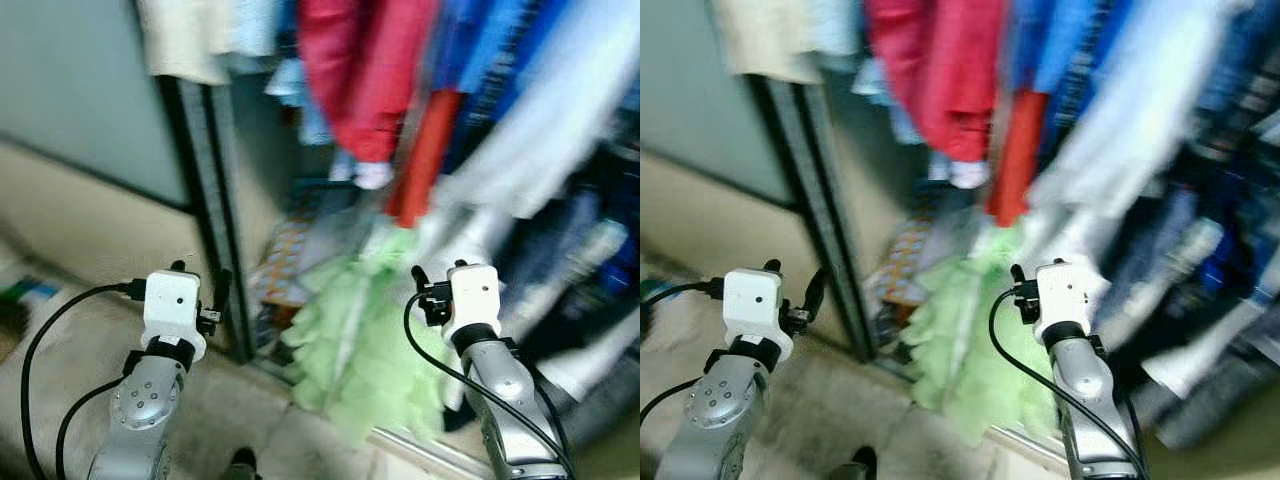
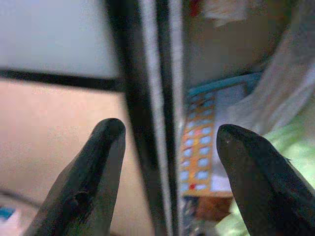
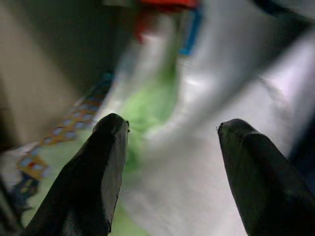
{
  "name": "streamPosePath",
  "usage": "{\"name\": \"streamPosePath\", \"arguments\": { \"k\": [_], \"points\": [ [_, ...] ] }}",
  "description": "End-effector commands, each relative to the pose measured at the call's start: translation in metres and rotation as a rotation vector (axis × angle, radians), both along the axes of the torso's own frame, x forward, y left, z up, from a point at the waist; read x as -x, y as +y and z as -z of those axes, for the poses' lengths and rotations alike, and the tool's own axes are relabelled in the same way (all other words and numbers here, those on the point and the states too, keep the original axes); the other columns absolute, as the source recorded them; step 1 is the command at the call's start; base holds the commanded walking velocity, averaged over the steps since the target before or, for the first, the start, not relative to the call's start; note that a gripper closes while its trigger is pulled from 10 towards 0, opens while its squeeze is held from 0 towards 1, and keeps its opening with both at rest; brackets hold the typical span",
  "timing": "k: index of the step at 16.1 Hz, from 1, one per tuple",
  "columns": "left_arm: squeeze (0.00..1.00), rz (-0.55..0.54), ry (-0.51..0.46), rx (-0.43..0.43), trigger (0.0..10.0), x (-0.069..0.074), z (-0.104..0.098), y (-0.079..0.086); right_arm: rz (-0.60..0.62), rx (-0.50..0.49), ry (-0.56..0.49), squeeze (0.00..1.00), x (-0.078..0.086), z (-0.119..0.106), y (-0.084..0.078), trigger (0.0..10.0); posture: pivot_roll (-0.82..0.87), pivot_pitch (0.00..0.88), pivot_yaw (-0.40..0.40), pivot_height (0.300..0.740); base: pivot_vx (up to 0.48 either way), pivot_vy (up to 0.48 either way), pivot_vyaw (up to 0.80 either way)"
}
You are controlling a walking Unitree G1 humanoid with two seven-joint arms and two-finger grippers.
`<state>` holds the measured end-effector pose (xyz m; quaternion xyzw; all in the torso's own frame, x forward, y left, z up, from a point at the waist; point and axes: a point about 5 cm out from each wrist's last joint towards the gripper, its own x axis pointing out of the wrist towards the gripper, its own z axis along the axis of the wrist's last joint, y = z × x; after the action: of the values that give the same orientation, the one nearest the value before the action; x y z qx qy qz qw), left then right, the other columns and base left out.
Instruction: Clean up the room
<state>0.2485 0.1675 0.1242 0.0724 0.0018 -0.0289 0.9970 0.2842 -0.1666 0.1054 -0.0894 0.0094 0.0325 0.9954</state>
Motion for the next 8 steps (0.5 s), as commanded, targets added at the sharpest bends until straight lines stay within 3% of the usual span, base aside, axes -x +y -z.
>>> {"name": "streamPosePath", "arguments": {
  "k": [1,8],
  "points": [
    [0.00,-0.002,0.004,-0.012,10.0,0.0013,-0.0017,0.0007,0.009,-0.012,-0.011,0.00,-0.0010,-0.0041,0.0003,10.0,-0.06,0.120,-0.076,0.740,0.000,0.000,0.80],
    [0.00,-0.016,0.013,-0.049,10.0,-0.0021,-0.0007,0.0003,-0.001,-0.028,-0.002,0.00,-0.0020,-0.0018,0.0036,10.0,-0.05,0.101,-0.076,0.740,0.000,0.000,0.80]
  ]
}}
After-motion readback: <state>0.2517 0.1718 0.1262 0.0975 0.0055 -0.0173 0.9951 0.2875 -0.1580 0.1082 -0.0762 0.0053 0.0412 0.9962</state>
